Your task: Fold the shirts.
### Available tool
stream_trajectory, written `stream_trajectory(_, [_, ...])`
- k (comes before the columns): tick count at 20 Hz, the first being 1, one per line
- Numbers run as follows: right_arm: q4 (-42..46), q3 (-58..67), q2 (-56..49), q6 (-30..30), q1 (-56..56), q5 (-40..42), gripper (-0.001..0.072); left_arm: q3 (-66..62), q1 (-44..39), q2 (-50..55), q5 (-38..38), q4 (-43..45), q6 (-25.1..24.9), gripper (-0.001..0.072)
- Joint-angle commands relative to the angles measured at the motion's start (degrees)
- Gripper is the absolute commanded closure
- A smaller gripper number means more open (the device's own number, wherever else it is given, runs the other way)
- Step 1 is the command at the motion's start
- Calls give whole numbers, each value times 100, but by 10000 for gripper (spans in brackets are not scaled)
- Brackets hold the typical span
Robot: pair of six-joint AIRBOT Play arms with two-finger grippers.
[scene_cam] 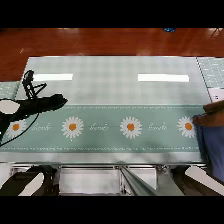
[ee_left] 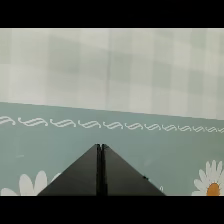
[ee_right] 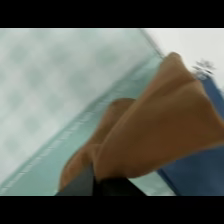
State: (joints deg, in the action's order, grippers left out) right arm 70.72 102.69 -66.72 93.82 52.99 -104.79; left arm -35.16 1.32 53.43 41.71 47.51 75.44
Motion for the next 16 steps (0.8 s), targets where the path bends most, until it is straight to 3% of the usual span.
stream_trajectory(1, [1366,-1340,741,-387,977,-166,694,-4,-11,2,-214,-22,7,690])
stream_trajectory(6, [2599,-3029,1478,-33,1847,-118,690,-4,-236,15,-586,-107,22,690])
stream_trajectory(7, [2889,-3226,1512,63,1843,-107,594,-4,-293,37,-638,-105,22,690])
stream_trajectory(8, [2846,-3405,1508,59,1843,-111,379,-4,-330,70,-706,-103,13,690])
stream_trajectory(9, [2697,-3589,1510,4,1832,-111,300,-4,-330,127,-855,-105,7,690])
stream_trajectory(11, [2415,-3718,1508,11,1799,63,301,-87,-297,267,-1292,-105,15,690])
stream_trajectory(14, [1764,-3563,1460,63,1786,804,338,-866,-33,599,-1145,-103,-2,690])
stream_trajectory(16, [295,-3418,1388,-87,1784,1486,624,-1773,160,796,-798,-103,-7,690])
